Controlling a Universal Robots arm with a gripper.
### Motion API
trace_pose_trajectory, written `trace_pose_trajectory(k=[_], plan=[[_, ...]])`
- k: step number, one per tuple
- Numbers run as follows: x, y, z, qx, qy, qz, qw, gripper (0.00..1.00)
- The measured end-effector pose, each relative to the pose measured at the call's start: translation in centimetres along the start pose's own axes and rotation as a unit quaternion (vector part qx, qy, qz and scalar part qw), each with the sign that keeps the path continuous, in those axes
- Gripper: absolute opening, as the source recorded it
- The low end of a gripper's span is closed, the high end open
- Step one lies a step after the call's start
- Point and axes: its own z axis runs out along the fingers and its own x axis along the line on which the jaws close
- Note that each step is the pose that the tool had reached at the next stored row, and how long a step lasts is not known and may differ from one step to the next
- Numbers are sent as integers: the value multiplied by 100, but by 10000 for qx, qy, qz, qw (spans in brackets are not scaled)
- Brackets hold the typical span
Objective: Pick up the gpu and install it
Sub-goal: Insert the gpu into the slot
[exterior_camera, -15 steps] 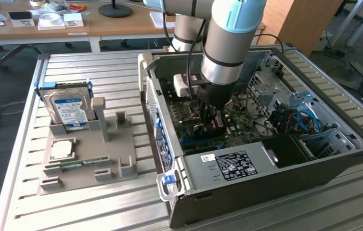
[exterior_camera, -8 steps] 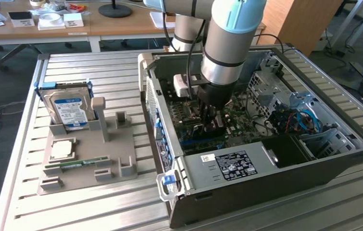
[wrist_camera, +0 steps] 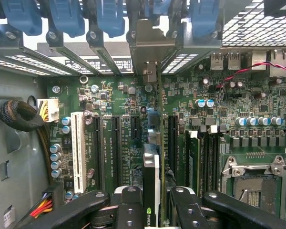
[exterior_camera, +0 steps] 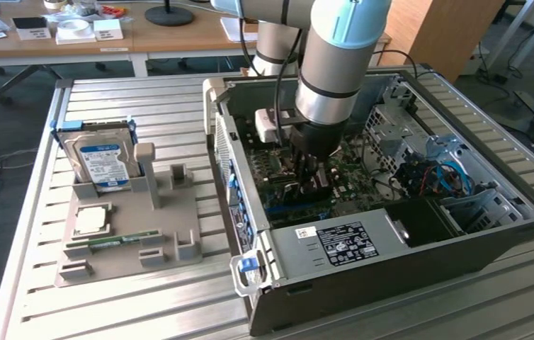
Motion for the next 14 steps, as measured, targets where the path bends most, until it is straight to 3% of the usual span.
trace_pose_trajectory(k=[14], plan=[[2, 5, 16, 0, 0, 21, 10000, 26]])
